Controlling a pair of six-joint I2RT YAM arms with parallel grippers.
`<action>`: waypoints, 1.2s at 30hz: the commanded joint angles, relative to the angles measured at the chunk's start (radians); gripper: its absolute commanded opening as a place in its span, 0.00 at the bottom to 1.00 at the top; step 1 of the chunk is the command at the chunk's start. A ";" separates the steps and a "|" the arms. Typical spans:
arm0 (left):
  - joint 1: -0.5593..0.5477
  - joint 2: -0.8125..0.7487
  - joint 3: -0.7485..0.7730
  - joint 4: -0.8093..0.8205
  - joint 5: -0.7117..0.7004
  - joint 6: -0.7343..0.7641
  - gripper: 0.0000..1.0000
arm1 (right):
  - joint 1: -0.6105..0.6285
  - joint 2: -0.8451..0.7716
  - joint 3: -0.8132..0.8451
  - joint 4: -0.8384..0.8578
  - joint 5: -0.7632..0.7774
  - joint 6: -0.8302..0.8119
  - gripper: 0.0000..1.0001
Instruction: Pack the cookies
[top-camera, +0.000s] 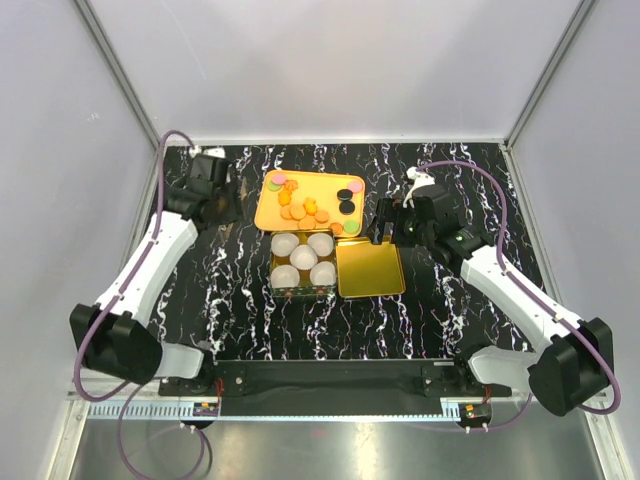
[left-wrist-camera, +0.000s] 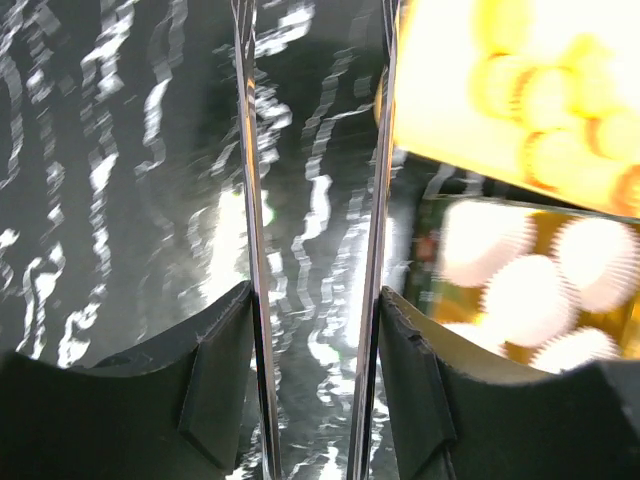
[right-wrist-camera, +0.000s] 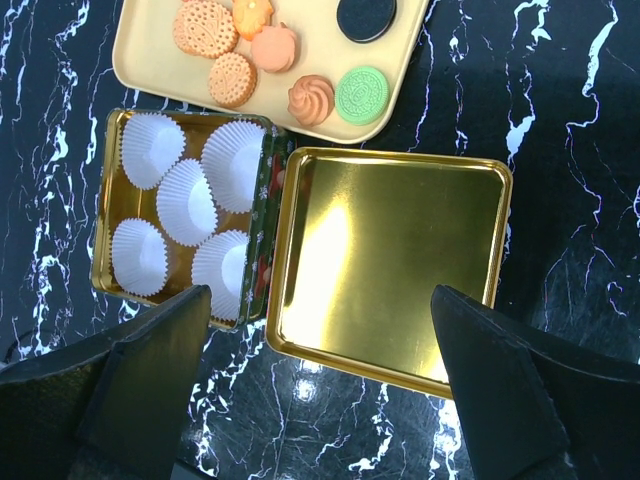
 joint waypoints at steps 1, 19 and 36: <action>-0.067 0.055 0.122 0.002 0.038 0.018 0.53 | -0.003 -0.011 0.012 0.022 0.014 -0.007 1.00; -0.309 0.446 0.491 -0.029 0.080 0.009 0.52 | -0.003 -0.095 0.039 -0.089 0.105 -0.039 1.00; -0.395 0.745 0.749 -0.032 0.118 -0.027 0.52 | -0.003 -0.190 0.026 -0.167 0.155 -0.042 1.00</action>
